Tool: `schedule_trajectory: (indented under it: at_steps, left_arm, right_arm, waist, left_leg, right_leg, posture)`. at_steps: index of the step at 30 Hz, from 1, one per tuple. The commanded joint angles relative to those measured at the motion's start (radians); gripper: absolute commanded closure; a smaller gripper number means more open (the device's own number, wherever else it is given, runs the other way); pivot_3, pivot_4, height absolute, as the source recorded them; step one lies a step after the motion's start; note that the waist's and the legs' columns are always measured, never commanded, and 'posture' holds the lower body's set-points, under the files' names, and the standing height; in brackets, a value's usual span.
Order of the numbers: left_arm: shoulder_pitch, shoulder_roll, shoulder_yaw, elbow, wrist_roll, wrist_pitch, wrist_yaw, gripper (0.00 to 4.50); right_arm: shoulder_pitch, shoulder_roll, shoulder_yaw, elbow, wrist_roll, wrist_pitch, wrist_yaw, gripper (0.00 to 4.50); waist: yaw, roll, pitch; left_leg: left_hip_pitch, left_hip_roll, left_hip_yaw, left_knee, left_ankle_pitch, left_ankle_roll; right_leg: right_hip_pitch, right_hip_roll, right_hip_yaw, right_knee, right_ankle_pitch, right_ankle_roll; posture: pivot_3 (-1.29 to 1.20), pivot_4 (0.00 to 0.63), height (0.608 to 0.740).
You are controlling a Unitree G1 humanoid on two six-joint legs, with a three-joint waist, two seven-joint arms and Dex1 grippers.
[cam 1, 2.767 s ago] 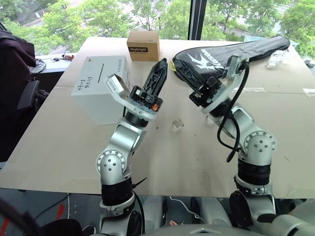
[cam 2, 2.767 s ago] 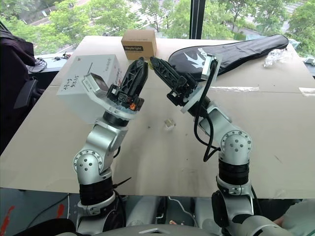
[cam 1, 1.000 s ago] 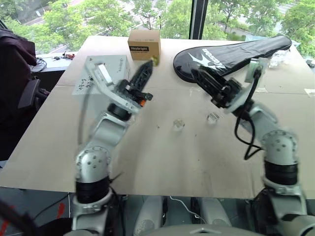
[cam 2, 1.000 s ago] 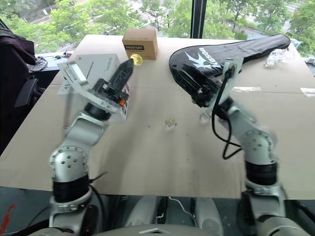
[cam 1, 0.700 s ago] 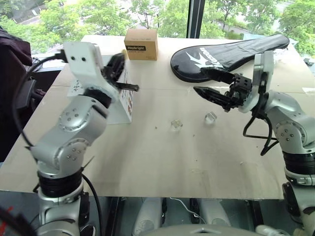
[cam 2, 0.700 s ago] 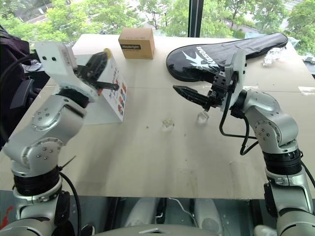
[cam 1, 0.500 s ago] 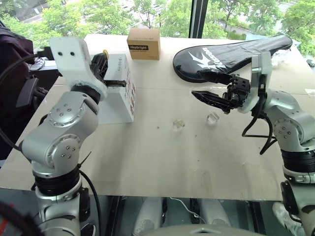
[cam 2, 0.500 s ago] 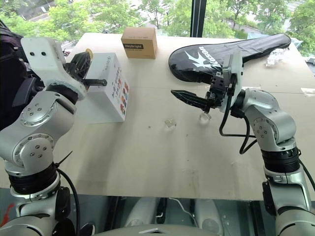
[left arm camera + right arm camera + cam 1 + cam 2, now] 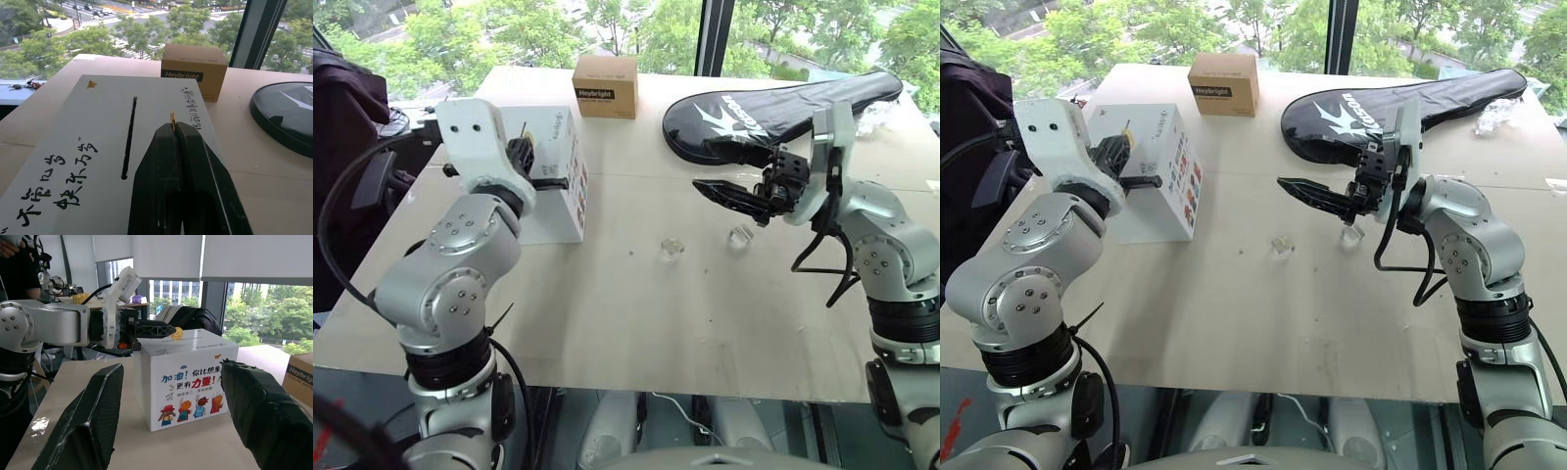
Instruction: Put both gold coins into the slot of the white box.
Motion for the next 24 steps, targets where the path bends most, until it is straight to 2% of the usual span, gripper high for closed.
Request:
schedule_trajectory:
  at_steps: [1, 16, 19, 23, 24]
  left_arm:
    - [-0.014, 0.000, 0.039, -0.020, 0.044, 0.008, -0.001, 4.50]
    - [0.018, -0.048, 0.074, -0.034, 0.126, 0.075, -0.052, 4.50]
    - [0.017, -0.048, 0.069, -0.036, 0.144, 0.069, -0.069, 3.77]
    - [0.007, -0.016, 0.056, -0.034, 0.178, 0.003, -0.126, 1.95]
    - [0.003, -0.010, 0.064, -0.031, 0.183, -0.020, -0.144, 1.95]
  right_arm:
    - [-0.024, 0.001, -0.034, -0.021, 0.004, -0.007, -0.005, 1.13]
    - [-0.031, 0.020, -0.044, 0.005, -0.017, -0.039, -0.001, 1.13]
    - [-0.025, 0.019, -0.047, 0.004, -0.017, -0.041, 0.001, 1.04]
    - [-0.009, 0.019, -0.050, -0.002, -0.016, -0.034, -0.011, 1.04]
    - [-0.004, 0.017, -0.047, -0.003, -0.022, -0.028, -0.020, 1.04]
  waist:
    - [0.000, 0.000, 0.000]
    - [-0.001, 0.000, 0.000]
    - [-0.001, 0.000, 0.000]
    - [-0.001, 0.000, 0.000]
    - [-0.001, 0.000, 0.000]
  left_leg:
    - [0.000, 0.000, 0.000, 0.000, 0.000, 0.000]
    - [0.000, 0.000, 0.000, 0.000, 0.000, 0.000]
    - [0.000, 0.000, 0.000, 0.000, 0.000, 0.000]
    - [0.000, 0.000, 0.000, 0.000, 0.000, 0.000]
    - [0.000, 0.000, 0.000, 0.000, 0.000, 0.000]
  right_leg:
    - [0.000, 0.000, 0.000, 0.000, 0.000, 0.000]
    - [0.000, -0.001, 0.000, 0.001, 0.000, 0.000]
    - [0.000, -0.001, 0.000, 0.001, 0.000, 0.000]
    - [0.000, -0.001, 0.000, 0.001, 0.000, 0.000]
    - [0.000, -0.001, 0.000, 0.001, 0.000, 0.000]
  posture:
    - [0.00, 0.150, 0.740]
    - [0.00, 0.150, 0.740]
    - [0.00, 0.150, 0.740]
    - [0.00, 0.150, 0.740]
    - [0.00, 0.150, 0.740]
